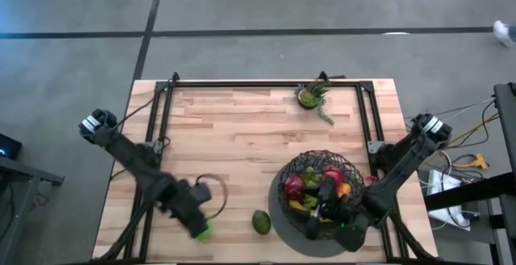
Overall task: Build produce basket
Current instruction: Put the green apple in the black wire basket
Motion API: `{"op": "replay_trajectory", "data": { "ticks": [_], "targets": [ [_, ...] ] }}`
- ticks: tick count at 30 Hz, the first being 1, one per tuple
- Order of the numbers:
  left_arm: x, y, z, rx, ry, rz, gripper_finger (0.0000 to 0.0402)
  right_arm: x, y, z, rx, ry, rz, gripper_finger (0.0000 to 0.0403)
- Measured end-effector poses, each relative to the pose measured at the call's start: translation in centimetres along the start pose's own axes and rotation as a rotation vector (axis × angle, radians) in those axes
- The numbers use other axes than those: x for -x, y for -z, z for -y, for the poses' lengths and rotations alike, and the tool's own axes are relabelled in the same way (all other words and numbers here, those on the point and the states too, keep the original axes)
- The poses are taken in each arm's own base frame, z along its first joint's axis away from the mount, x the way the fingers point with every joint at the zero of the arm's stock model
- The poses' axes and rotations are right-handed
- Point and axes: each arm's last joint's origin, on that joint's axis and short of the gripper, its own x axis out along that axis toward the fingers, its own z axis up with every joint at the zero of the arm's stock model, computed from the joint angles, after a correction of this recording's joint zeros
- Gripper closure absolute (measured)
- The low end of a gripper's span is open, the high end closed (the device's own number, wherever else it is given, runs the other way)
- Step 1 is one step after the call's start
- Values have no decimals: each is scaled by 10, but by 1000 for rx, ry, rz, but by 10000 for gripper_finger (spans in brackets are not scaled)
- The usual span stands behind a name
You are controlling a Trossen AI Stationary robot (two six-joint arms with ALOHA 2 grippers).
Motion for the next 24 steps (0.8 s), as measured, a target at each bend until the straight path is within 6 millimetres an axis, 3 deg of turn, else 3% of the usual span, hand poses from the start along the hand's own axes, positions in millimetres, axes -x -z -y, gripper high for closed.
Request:
{"op": "replay_trajectory", "data": {
  "ticks": [6,9,16,24],
  "targets": [
    [7,62,15,-51,59,13,100,-16,13,-13,48,27,-5,76],
    [7,79,15,-133,48,86,101,-22,16,-14,53,40,-4,76],
    [-19,87,15,-467,-27,138,101,-29,10,-12,61,54,-4,76],
    [-42,80,17,-457,-75,143,119,-26,2,-12,47,45,4,76]
  ]
}}
